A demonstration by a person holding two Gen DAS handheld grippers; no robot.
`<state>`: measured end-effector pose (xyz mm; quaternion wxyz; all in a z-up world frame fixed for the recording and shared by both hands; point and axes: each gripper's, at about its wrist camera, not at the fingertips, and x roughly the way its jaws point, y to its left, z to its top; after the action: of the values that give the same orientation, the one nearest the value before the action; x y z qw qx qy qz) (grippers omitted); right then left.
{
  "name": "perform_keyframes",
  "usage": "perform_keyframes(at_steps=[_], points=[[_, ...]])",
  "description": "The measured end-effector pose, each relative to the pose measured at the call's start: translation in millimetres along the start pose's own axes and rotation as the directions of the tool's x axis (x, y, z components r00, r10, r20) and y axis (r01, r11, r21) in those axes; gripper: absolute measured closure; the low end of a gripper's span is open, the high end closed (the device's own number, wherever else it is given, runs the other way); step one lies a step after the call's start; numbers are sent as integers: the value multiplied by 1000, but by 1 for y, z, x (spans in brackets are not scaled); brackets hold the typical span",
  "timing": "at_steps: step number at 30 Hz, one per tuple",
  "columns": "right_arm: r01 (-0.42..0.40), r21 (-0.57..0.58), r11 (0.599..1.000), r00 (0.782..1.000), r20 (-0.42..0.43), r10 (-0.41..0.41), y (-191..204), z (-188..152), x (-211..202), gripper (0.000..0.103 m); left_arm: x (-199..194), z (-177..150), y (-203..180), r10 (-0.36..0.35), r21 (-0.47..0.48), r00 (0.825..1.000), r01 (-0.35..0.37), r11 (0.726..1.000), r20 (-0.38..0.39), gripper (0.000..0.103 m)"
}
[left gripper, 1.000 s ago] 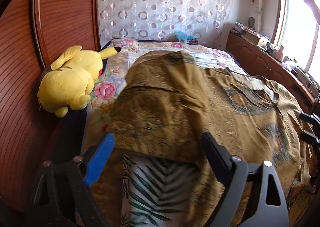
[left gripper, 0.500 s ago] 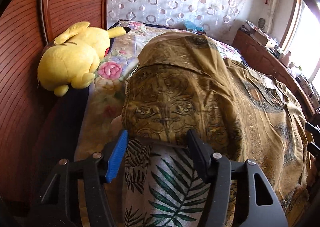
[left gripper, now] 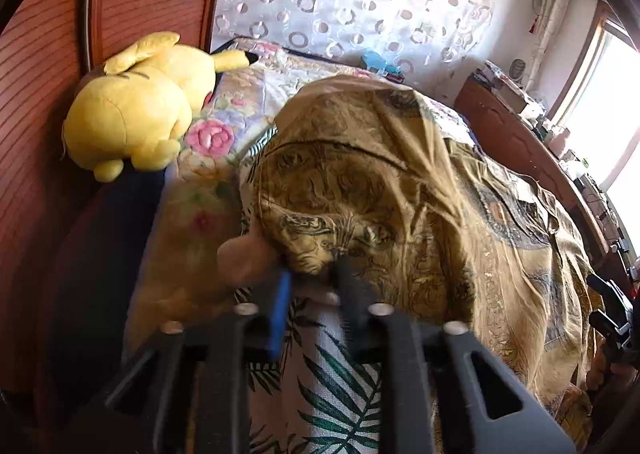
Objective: Fold small clothes
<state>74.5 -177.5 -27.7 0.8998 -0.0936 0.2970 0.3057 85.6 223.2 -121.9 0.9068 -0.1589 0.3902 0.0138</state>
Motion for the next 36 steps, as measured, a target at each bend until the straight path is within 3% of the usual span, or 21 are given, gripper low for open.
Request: perform_keyframes(at_steps=[8, 15, 22, 26, 29, 31, 36], points=[[4, 23, 1000, 1000, -7, -4, -5, -4, 0, 0, -26, 10, -20, 49, 64, 993, -56, 996, 106, 93], [12, 24, 1000, 1000, 0, -12, -9, -4, -7, 0, -40, 31, -65, -42, 154, 986, 16, 988, 162, 94], [40, 59, 997, 999, 16, -41, -27, -5, -20, 0, -34, 24, -139, -155, 298, 983, 119, 947, 100, 94], [43, 76, 996, 999, 16, -44, -33, -10, -25, 0, -24, 1, -163, -149, 355, 988, 129, 926, 32, 94], [43, 76, 996, 999, 10, -44, -37, -13, -23, 0, -22, -8, -164, -129, 365, 992, 116, 924, 12, 79], [42, 77, 996, 999, 8, -43, -37, -13, -23, 0, -24, -9, -161, -116, 366, 993, 100, 925, 22, 63], [33, 69, 997, 999, 1, -34, -37, -10, -22, 0, -22, 7, -142, -68, 322, 997, 55, 945, 30, 58]])
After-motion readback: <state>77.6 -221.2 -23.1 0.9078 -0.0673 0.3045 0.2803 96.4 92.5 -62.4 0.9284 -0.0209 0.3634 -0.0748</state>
